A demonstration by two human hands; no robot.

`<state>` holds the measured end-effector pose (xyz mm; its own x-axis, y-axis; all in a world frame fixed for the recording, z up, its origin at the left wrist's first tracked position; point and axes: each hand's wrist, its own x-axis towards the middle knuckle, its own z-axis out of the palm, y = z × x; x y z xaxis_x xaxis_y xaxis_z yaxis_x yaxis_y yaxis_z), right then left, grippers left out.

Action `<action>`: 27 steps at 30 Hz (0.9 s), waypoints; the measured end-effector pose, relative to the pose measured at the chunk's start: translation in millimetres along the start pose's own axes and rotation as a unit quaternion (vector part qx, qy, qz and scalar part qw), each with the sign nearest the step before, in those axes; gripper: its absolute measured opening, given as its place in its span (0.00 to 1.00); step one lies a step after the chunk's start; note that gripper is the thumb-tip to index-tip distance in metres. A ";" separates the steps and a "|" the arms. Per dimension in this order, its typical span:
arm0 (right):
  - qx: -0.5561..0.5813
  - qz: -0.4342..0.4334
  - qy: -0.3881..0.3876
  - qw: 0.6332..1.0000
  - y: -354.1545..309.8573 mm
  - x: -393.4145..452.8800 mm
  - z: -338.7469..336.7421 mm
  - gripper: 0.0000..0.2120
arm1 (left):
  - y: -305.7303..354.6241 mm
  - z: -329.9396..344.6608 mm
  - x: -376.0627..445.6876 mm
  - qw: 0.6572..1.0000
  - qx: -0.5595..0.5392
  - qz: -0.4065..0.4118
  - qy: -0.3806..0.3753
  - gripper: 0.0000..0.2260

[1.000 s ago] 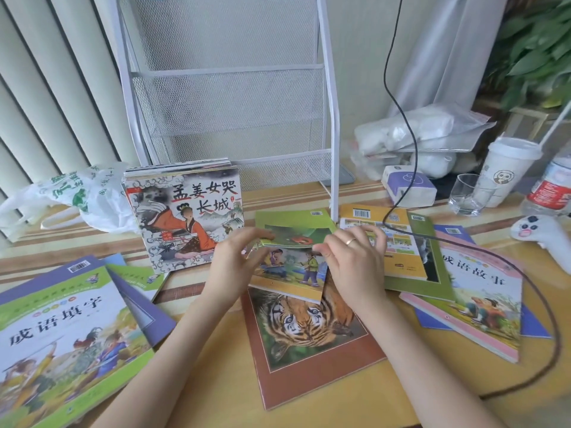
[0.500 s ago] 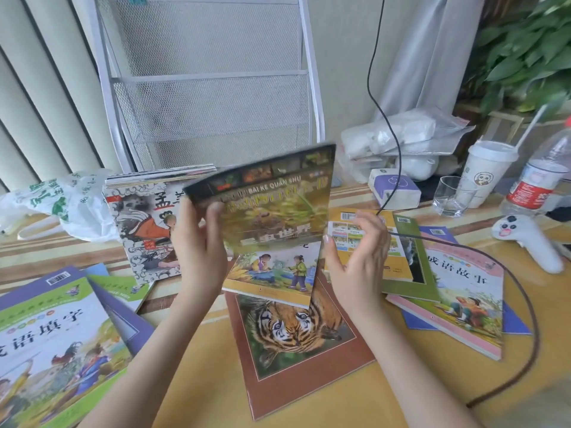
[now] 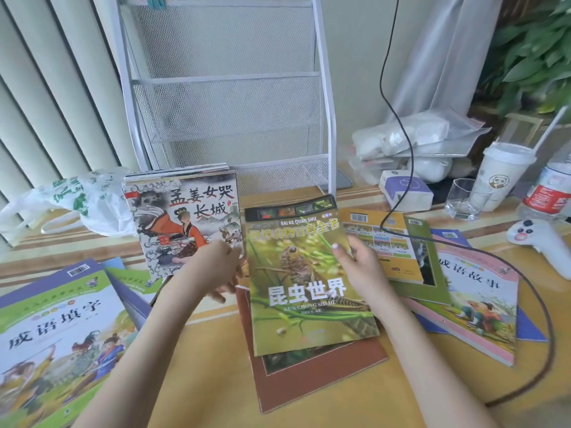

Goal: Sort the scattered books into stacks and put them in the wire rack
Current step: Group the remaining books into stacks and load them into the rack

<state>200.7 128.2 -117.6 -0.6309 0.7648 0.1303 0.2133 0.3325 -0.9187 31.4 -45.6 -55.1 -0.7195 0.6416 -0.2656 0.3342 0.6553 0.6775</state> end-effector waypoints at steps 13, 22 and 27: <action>-0.084 0.011 0.018 0.996 2.2 2.6 1.5 0.13 | -10.7 17.4 -28.5 0.868 -0.479 -0.129 0.018 0.08; -0.056 0.068 -0.009 0.996 0.8 4.8 -5.6 0.23 | -6.2 24.1 -41.5 0.977 -0.204 -0.033 -0.058 0.05; -0.033 0.053 -0.015 0.998 -2.3 0.7 -5.2 0.18 | 1.4 -2.9 -51.6 0.980 -0.188 0.018 0.065 0.03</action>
<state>203.7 130.8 -113.5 -0.6239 0.7812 0.0212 0.3288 0.2870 -0.8997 67.2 -78.9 -38.5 -0.7909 0.5897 -0.1637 0.1309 0.4242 0.8960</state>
